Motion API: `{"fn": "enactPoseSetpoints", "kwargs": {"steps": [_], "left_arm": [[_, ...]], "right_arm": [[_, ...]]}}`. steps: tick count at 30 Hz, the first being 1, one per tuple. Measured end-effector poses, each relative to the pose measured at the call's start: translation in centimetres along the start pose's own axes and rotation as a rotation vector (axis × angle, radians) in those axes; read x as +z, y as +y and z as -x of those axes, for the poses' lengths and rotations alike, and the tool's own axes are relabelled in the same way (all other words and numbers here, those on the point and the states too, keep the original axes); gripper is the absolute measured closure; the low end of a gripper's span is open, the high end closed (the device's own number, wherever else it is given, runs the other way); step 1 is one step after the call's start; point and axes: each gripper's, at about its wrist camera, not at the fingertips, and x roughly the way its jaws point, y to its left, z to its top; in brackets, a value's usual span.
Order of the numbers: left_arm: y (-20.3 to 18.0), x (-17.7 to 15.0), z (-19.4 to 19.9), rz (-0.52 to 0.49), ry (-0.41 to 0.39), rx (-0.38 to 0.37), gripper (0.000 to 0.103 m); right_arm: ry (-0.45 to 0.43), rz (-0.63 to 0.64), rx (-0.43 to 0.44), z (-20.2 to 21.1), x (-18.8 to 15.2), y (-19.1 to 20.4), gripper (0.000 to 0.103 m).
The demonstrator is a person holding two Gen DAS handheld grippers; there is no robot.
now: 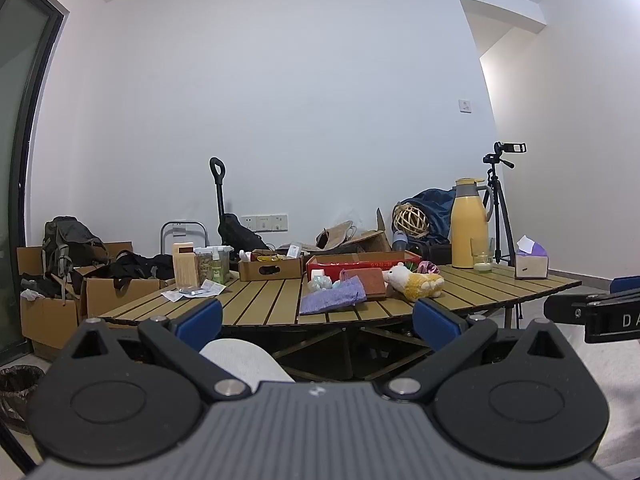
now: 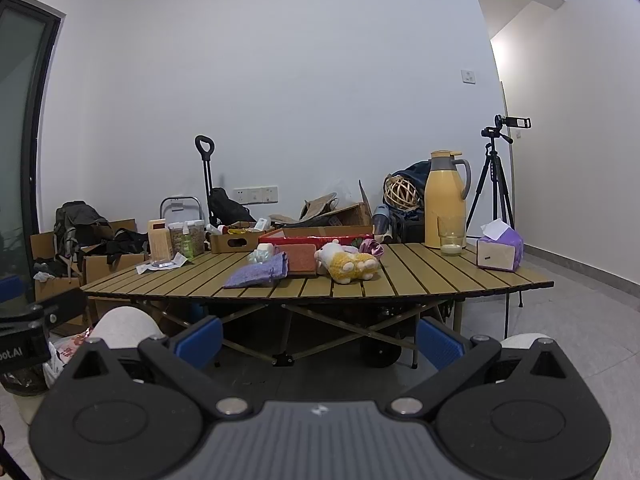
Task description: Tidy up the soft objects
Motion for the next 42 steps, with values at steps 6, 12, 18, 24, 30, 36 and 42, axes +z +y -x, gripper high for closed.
{"fn": "enactPoseSetpoints", "kwargs": {"steps": [6, 12, 18, 24, 30, 36, 42], "left_arm": [[0.08, 0.17, -0.09, -0.001, -0.001, -0.001, 0.000], [0.07, 0.15, -0.02, -0.002, -0.006, 0.000, 0.000], [0.12, 0.19, 0.00, -0.002, -0.007, -0.003, 0.000], [0.15, 0.22, -0.05, 0.001, -0.003, -0.001, 0.000], [0.22, 0.27, -0.01, 0.001, -0.002, -0.001, 0.000], [0.14, 0.22, 0.07, 0.001, -0.003, 0.001, 0.000], [0.19, 0.17, 0.07, 0.001, -0.002, -0.001, 0.000]], "right_arm": [[-0.007, -0.001, -0.005, 0.13, 0.02, -0.12, 0.000], [-0.010, -0.001, -0.006, 0.18, 0.08, -0.23, 0.000], [-0.014, -0.001, -0.008, 0.28, 0.06, -0.31, 0.000], [-0.014, 0.003, -0.007, 0.23, 0.03, -0.31, 0.000], [-0.011, 0.001, -0.004, 0.14, 0.03, -0.35, 0.000], [-0.004, -0.001, -0.002, -0.07, 0.00, -0.33, 0.000], [-0.006, 0.000, -0.001, -0.18, -0.02, -0.25, 0.000]]}}
